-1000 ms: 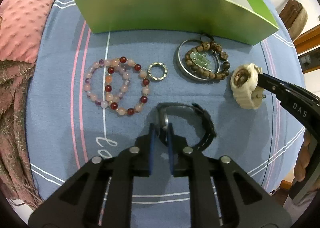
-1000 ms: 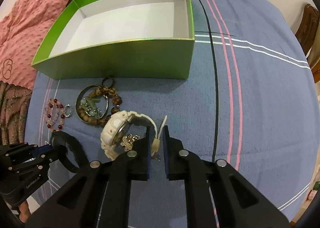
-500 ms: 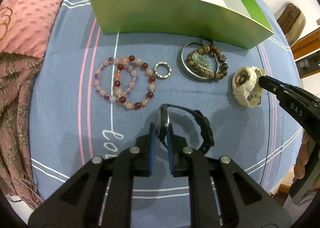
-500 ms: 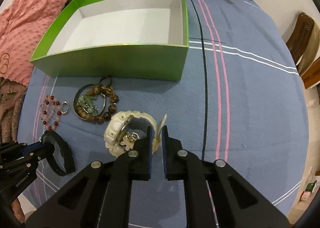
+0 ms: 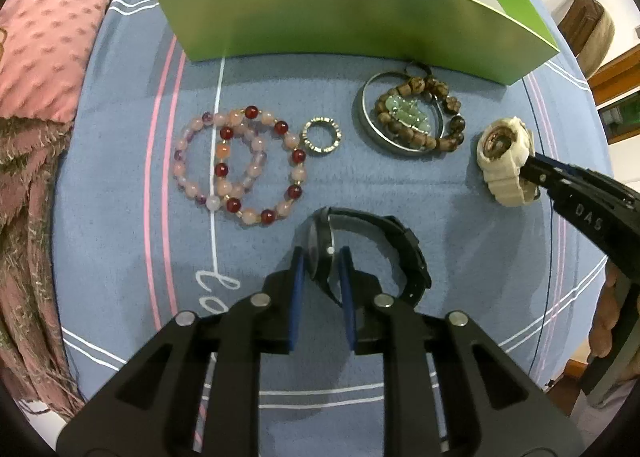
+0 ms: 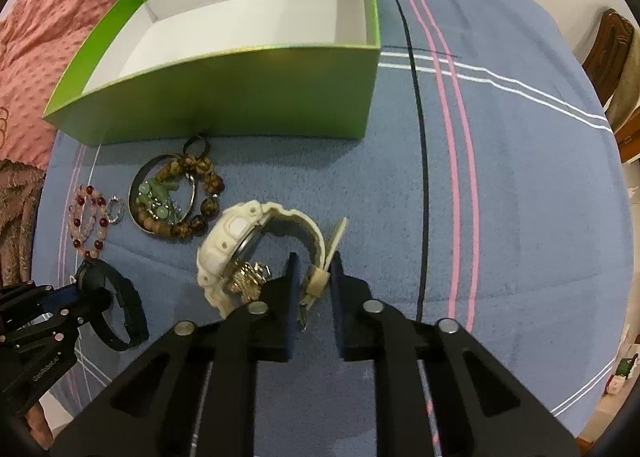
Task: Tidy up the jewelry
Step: 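Grasp the white watch with the right gripper while the left gripper grasps the black watch, then carry both watches into the green box and open both grippers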
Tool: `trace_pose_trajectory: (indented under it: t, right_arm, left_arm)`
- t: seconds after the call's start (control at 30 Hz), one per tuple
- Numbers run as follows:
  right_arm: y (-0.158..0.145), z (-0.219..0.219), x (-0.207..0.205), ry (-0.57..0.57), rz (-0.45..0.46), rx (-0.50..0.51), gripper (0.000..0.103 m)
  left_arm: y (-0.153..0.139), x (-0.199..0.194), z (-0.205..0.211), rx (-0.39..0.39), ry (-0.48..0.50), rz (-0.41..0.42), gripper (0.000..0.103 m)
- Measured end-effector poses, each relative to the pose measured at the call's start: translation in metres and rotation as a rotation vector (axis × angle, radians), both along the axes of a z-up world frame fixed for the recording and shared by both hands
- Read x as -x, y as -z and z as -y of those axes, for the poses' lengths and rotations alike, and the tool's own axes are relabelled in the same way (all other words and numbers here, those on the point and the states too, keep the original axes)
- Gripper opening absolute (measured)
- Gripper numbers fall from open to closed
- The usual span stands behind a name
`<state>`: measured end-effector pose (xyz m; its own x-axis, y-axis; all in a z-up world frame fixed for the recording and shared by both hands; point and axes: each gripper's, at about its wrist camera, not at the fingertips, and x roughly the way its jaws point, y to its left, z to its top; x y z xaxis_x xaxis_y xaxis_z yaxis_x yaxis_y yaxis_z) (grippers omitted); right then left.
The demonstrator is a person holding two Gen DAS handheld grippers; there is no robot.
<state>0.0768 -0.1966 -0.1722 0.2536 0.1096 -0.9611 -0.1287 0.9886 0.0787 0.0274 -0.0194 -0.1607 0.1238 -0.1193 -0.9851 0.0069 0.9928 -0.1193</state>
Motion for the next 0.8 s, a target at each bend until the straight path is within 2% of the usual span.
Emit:
trace_pose_trajectory:
  t: [0.13,0.27,0.53,0.7,0.8]
  right_arm:
    - [-0.010,-0.002,-0.003,-0.004,0.019,-0.018,0.009]
    - [-0.024,-0.008,-0.001,-0.013,0.051,-0.015,0.009]
    - [-0.062,-0.009,0.008,-0.049,0.118,-0.031,0.009]
    - [-0.091,-0.010,0.004,-0.086,0.175,-0.057,0.009]
    - [-0.113,-0.013,-0.005,-0.098,0.232,-0.054,0.009]
  left_arm:
    - [-0.003,0.000,-0.003,0.030,-0.010,0.007,0.011]
    - [-0.020,0.006,-0.012,0.041,-0.006,0.056,0.010]
    - [-0.062,0.005,-0.017,0.000,-0.015,0.146,0.010]
    - [-0.090,-0.013,-0.027,0.043,-0.027,0.183,0.010]
    - [-0.113,-0.026,-0.031,0.037,-0.029,0.239,0.010]
